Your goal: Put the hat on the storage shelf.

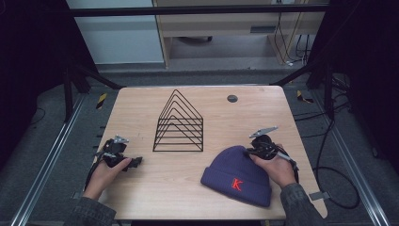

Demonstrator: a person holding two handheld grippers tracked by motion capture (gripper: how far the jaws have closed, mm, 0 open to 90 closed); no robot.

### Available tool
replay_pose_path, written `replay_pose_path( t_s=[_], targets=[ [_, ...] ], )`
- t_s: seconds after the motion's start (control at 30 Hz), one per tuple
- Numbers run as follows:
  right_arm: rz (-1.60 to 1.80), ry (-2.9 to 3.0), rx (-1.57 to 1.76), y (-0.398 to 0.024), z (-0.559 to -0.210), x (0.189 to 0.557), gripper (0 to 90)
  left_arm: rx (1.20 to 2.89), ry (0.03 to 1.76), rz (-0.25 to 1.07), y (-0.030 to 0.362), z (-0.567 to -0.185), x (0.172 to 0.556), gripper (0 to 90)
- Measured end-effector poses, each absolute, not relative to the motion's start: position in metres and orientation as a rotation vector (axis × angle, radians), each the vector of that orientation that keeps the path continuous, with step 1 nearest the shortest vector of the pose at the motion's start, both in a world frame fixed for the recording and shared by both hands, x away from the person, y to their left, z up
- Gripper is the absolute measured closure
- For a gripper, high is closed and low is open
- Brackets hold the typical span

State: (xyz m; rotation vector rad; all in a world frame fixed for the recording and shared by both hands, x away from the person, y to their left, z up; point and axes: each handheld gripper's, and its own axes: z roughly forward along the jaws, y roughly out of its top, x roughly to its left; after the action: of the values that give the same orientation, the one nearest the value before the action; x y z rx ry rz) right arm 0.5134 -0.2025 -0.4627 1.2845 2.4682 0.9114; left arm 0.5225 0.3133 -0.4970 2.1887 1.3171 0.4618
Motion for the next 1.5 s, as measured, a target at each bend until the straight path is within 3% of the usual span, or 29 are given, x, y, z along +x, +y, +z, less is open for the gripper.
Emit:
replay_pose_path(
  t_s=[0.33, 0.87, 1.5],
  targets=[
    [1.018, 2.419, 1.159, -0.202, -0.430, 0.492, 80.8, 2.234, 1.259, 0.437, 0.314, -0.495, 0.523, 1.1],
    [1.115, 2.374, 0.962, -0.184, -0.374, 0.458, 81.4, 2.140, 1.287, 0.489, 0.321, -0.484, 0.521, 4.3],
    [1.132, 2.302, 0.864, -0.177, -0.324, 0.466, 81.6, 2.114, 1.280, 0.501, 0.323, -0.479, 0.520, 4.5]
  ],
)
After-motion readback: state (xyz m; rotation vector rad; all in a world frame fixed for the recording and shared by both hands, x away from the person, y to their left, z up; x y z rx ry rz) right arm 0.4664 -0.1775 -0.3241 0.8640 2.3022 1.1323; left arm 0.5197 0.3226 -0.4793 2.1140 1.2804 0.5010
